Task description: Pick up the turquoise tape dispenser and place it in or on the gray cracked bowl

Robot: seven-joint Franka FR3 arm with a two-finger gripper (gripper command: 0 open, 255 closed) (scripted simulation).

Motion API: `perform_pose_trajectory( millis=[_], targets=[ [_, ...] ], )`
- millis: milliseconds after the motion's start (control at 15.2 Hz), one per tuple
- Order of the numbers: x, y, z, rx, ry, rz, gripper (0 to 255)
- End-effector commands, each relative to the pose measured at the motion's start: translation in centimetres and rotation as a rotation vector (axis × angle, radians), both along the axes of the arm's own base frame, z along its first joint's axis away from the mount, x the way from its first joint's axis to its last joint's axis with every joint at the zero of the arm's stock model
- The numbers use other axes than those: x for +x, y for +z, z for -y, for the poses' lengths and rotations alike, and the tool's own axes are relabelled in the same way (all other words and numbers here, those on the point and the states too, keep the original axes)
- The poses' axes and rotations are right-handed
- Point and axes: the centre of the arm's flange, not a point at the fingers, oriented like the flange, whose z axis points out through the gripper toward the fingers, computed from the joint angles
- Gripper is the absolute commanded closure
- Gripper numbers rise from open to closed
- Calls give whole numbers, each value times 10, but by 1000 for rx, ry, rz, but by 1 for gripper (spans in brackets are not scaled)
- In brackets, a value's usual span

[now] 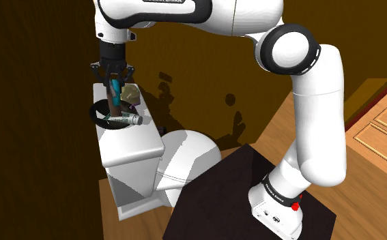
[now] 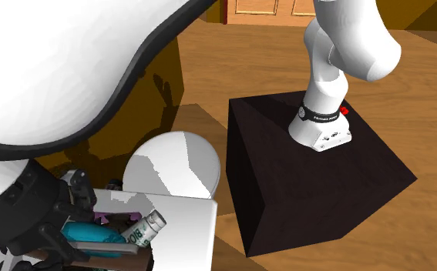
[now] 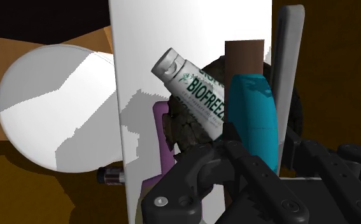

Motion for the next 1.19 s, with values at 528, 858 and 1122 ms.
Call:
perform_pose_trajectory(
  millis=[528, 858, 1122],
  targets=[
    [0, -49, 0, 1, 0, 1, 255],
    [0, -49, 0, 1, 0, 1, 255],
    [-1, -49, 0, 1, 0, 1, 0]
  ],
)
